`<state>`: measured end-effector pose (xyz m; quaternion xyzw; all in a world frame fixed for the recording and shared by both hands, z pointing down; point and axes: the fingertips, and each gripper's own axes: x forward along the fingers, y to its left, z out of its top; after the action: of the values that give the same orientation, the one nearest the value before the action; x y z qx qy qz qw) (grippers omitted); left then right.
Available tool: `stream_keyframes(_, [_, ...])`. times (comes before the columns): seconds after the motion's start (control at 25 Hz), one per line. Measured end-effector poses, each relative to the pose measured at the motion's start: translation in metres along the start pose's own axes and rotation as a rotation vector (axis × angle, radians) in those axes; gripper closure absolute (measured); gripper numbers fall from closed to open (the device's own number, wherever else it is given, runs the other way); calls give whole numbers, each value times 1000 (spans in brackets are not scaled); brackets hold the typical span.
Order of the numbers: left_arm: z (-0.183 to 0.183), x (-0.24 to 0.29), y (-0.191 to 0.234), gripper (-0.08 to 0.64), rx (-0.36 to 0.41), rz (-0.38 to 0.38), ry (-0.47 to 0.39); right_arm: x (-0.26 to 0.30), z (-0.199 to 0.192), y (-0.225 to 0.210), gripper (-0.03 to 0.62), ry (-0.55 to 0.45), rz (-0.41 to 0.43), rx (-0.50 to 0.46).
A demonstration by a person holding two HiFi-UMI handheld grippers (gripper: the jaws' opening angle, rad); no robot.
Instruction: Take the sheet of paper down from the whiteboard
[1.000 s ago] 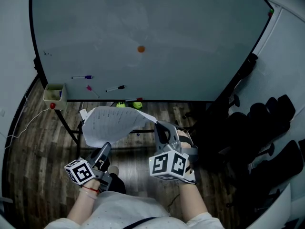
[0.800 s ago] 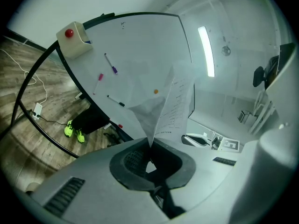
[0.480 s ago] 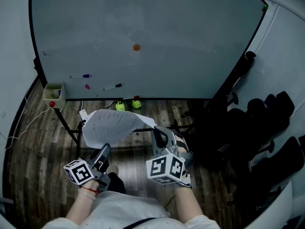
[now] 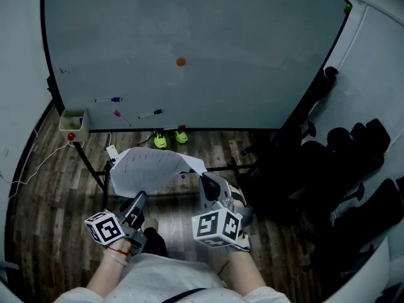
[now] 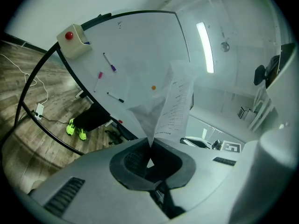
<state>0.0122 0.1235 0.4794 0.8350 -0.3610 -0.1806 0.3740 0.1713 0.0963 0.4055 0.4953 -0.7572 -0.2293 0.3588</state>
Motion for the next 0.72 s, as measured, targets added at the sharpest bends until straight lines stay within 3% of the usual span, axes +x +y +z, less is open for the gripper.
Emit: stream_keyframes(0.72, [-11,-18,-2,546,-15,-14,-10,-13,-2,18,570,9,19,0])
